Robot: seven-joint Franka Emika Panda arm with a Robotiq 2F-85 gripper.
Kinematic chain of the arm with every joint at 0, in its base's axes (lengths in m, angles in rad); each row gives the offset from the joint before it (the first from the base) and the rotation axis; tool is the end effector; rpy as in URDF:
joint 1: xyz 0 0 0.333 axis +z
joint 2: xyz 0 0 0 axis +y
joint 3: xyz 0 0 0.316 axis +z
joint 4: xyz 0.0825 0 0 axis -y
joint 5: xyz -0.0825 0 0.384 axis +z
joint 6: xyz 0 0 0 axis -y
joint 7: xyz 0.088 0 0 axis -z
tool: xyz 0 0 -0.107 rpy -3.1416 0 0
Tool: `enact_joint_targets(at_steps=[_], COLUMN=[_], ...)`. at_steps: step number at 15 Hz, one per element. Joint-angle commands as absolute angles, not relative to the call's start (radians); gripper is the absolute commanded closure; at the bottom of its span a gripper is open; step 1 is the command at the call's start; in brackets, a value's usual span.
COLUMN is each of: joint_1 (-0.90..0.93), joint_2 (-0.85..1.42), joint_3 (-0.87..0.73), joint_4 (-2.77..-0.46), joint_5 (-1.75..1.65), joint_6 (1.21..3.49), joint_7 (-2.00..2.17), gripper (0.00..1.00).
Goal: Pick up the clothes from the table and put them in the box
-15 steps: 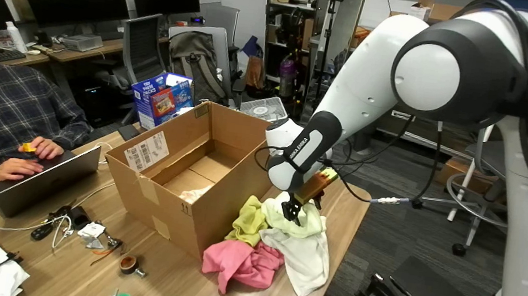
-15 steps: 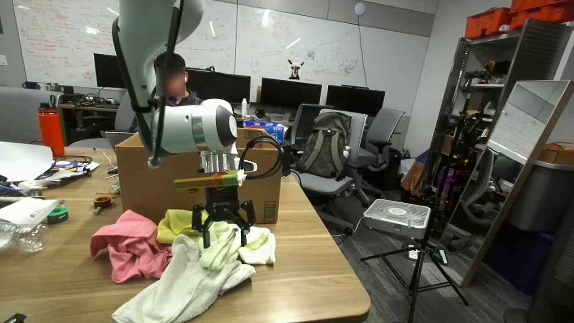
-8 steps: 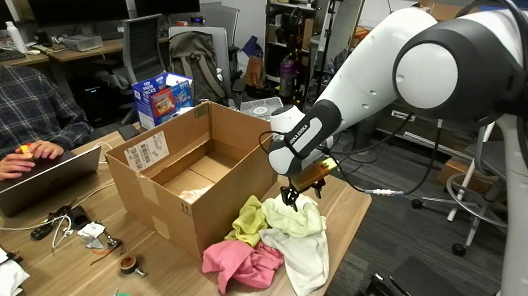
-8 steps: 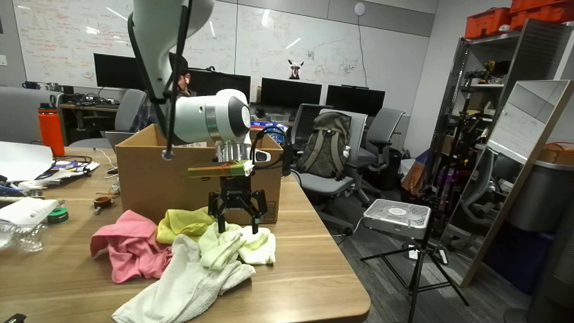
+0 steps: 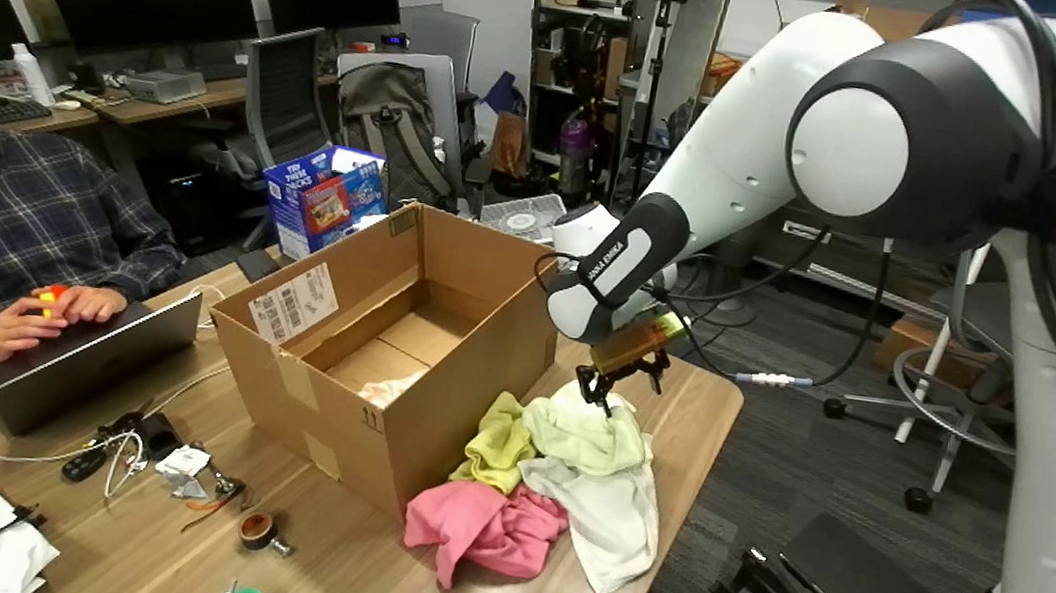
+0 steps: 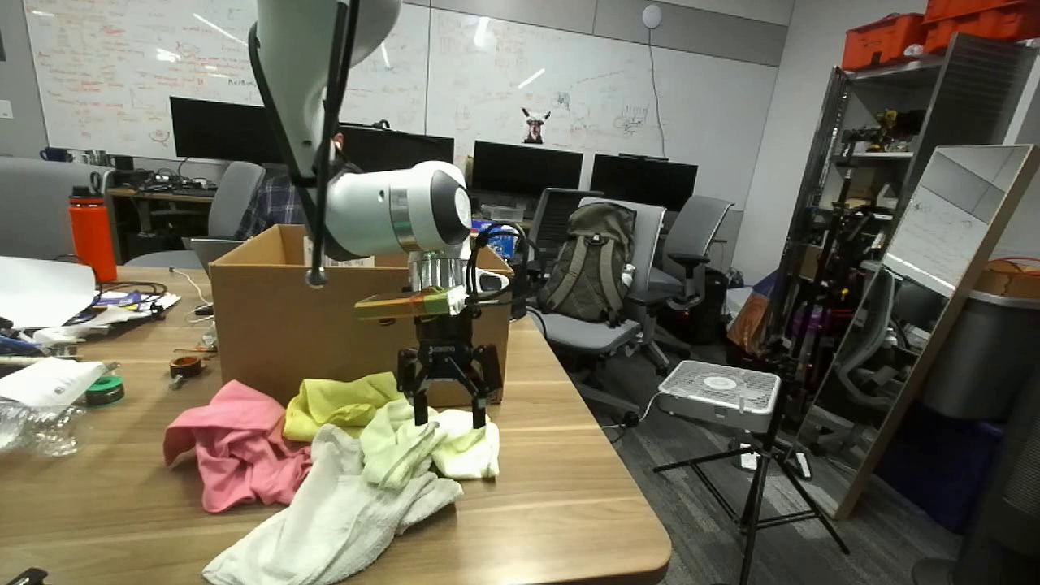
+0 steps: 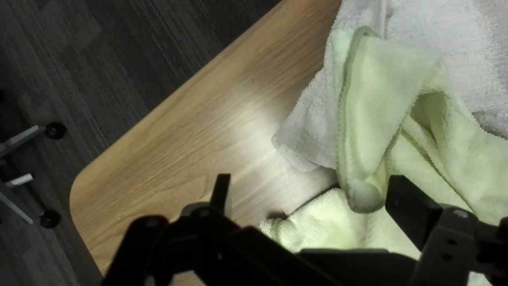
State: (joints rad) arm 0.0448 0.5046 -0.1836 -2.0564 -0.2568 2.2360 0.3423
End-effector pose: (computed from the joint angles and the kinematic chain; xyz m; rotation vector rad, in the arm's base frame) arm 0.5495 -0.0864 0.1702 2.7871 -0.3937 -0.4179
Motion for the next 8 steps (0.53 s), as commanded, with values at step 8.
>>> enact_joint_targets(at_steps=[8], joint_1=[0.049], joint_2=[0.477], joint_3=[-0.159], joint_4=[-2.112], joint_5=[-0.34], joint_6=[2.304], joint_7=[0.292], gripper=[0.0])
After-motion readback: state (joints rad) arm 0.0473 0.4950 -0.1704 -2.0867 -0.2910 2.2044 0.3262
